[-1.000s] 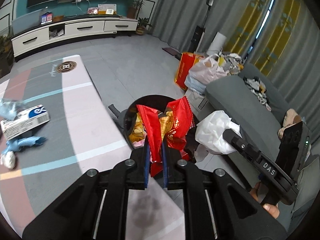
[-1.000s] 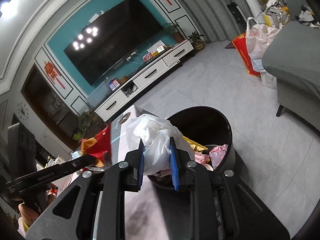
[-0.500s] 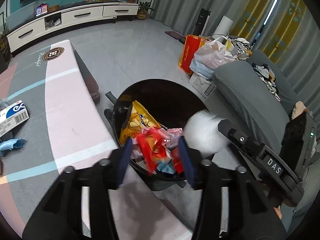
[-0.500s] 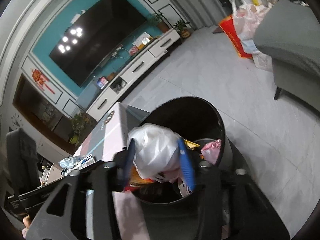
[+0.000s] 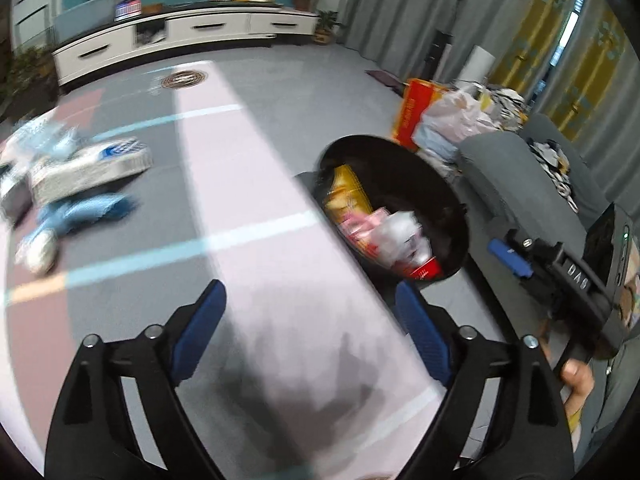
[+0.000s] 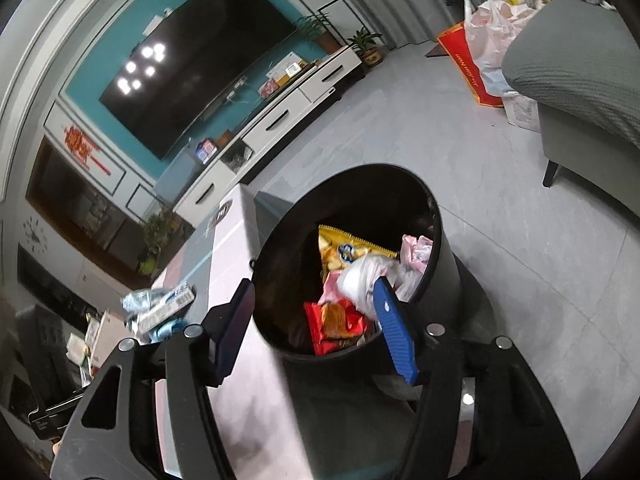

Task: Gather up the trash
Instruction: 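Move both open tools back over the trash on the table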

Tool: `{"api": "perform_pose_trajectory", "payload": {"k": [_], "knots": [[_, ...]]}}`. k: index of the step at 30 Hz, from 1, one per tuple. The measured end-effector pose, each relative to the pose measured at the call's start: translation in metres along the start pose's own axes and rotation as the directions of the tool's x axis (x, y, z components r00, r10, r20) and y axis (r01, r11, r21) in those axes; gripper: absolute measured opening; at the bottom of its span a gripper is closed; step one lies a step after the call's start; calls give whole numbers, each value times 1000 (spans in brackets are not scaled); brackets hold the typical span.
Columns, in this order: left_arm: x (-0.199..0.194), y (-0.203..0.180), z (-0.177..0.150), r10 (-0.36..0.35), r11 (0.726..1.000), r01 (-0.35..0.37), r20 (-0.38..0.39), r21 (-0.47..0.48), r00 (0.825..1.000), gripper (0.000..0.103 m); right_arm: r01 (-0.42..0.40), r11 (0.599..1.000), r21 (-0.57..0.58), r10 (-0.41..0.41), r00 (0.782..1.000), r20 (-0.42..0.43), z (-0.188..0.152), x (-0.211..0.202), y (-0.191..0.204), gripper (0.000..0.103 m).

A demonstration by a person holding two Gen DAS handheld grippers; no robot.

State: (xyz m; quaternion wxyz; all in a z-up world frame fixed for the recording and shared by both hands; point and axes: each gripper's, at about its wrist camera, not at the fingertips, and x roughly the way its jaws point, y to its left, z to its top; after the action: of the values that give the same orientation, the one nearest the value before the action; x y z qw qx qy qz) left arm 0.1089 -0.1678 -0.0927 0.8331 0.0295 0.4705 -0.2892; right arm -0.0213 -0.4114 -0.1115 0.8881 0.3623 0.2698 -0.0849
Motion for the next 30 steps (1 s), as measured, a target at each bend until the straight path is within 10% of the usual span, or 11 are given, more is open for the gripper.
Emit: {"api": "perform_pose_trajectory", "payload": {"k": [16, 30], "knots": [[-102, 153, -108, 248, 911, -245, -36, -332, 968, 91, -62, 965, -254, 28, 990, -136, -42, 5, 105, 64], [-125, 195, -132, 251, 885, -211, 44, -416, 967, 92, -121, 882, -456, 15, 973, -229, -78, 35, 192, 65]]}}
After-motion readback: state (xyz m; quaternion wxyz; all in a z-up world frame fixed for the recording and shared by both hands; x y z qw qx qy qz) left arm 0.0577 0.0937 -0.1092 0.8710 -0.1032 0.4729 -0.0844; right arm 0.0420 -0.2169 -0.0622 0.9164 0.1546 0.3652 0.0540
